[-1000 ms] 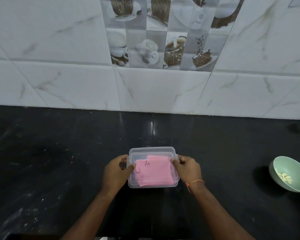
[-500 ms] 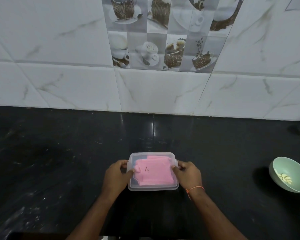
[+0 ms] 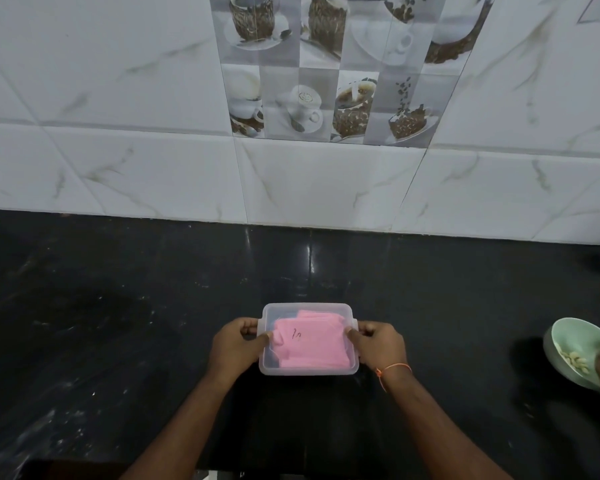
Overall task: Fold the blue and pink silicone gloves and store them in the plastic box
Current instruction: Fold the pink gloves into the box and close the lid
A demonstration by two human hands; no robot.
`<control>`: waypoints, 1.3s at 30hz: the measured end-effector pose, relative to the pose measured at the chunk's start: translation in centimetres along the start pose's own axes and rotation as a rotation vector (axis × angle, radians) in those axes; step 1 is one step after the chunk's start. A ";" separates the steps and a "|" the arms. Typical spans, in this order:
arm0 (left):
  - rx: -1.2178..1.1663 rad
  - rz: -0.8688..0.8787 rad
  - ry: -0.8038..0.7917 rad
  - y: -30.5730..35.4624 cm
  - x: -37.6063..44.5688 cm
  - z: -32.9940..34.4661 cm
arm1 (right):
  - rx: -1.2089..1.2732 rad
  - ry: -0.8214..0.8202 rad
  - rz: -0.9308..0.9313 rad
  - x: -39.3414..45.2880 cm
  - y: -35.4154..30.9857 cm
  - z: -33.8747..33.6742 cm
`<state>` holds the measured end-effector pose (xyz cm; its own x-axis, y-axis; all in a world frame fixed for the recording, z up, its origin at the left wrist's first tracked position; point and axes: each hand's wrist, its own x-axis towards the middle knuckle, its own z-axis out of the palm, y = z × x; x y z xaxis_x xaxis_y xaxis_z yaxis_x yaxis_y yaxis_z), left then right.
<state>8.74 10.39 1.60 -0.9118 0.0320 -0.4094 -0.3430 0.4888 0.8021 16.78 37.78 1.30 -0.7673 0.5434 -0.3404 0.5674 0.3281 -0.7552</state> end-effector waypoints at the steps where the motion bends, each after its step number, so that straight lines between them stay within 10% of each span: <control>1: -0.018 -0.023 -0.011 0.0 0.2 0.0 | 0.033 -0.009 0.023 0.2 0.1 0.1; 15: -0.234 -0.381 -0.306 0.1 1.3 -1.4 | 0.240 -0.118 0.246 0.3 -0.3 -0.2; 32: 0.084 -0.116 -0.064 0.1 0.4 2.0 | 0.567 -0.549 0.519 -1.1 1.5 -0.8; 39: 0.068 -0.097 -0.058 -0.1 0.3 2.5 | 0.428 -0.332 0.262 -2.0 0.0 0.1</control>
<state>9.10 12.55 0.34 -0.8598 0.0314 -0.5097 -0.4110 0.5498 0.7271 18.25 36.59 1.91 -0.7097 0.2712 -0.6502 0.6322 -0.1623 -0.7577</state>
